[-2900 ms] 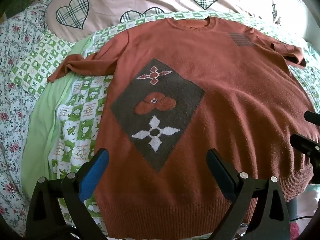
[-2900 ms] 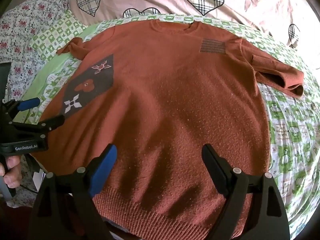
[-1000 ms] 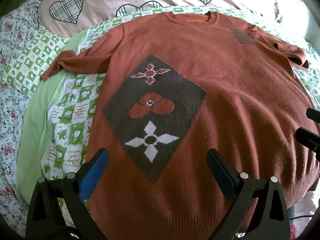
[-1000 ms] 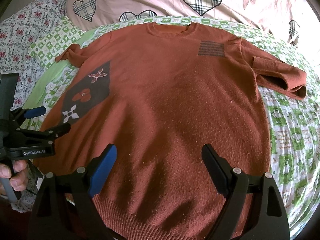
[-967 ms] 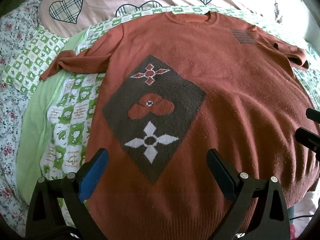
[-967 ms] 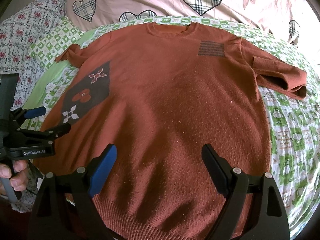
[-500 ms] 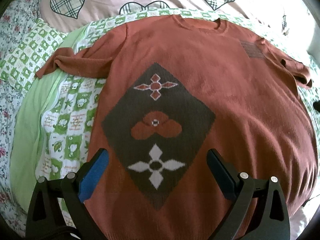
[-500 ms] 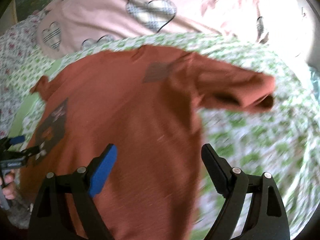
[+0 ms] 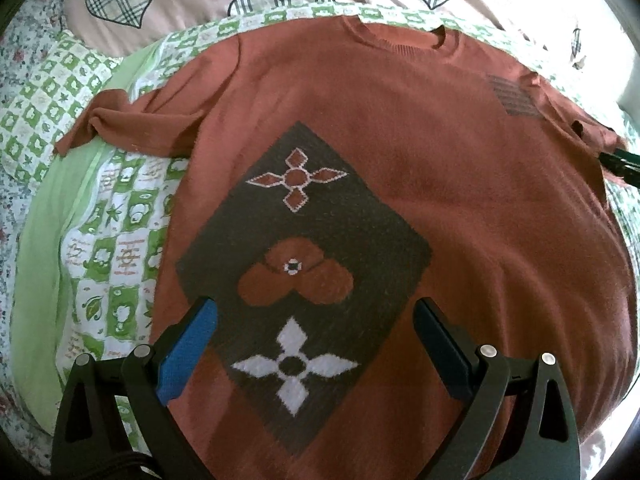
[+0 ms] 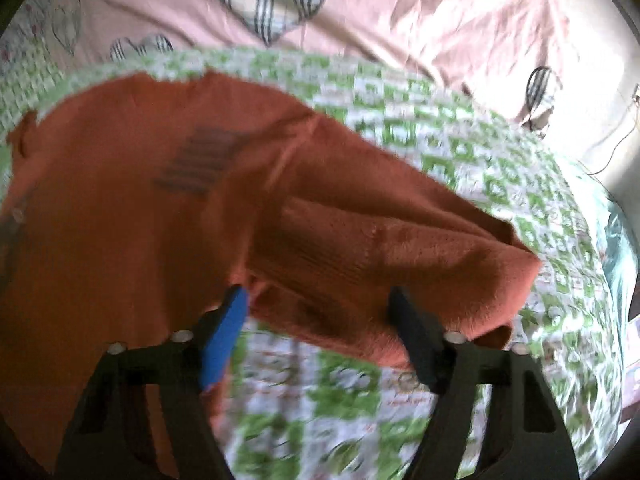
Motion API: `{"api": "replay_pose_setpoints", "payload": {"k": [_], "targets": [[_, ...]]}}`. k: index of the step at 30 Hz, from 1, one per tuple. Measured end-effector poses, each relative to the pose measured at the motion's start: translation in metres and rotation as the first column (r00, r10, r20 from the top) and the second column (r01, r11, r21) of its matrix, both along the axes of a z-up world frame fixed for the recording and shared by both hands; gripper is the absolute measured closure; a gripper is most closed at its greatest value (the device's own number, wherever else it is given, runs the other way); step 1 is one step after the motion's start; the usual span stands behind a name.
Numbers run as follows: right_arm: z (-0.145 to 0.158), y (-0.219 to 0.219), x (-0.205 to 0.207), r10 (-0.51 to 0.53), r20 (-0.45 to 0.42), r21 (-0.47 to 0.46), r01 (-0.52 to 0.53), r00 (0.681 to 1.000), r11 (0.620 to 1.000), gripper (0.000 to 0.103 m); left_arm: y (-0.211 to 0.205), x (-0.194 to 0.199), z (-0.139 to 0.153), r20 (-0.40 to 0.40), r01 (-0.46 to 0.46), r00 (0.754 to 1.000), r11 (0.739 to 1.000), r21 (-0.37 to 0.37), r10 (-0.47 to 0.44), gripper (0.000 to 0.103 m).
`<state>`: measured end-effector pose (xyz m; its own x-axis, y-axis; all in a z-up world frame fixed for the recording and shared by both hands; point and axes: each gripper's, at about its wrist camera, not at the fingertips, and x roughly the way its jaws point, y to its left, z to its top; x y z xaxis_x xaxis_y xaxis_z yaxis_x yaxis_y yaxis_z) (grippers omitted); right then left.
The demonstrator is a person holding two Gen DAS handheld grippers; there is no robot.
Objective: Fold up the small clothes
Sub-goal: 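Grasp the sweater's sleeve and side edge with the right tool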
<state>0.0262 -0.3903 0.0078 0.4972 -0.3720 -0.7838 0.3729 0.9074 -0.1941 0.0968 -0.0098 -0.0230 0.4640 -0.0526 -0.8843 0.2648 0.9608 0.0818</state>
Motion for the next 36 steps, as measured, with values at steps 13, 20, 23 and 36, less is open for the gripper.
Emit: {"api": "replay_pose_setpoints", "payload": {"k": [13,20,23,36], "targets": [[0.038,0.009,0.025,-0.052,0.252,0.25,-0.013,0.966,0.968,0.097,-0.003,0.011,-0.01,-0.019,0.012,1.0,0.999,-0.051,-0.013,0.004],[0.036,0.088,0.102,0.021,0.355,0.413,-0.177,0.934,0.893,0.097,0.018,0.01,-0.005,-0.039,-0.007,0.999,0.99,-0.139,0.001,0.004],[0.031,0.133,0.135,0.07,0.386,0.46,-0.257,0.92,0.85,0.097,0.03,0.011,-0.004,-0.052,-0.021,0.999,0.98,-0.199,0.01,0.004],[-0.026,0.231,0.227,0.224,0.316,0.586,-0.375,0.922,0.718,0.092,0.073,0.048,0.002,-0.056,-0.058,0.998,0.936,-0.348,0.041,0.004]]}}
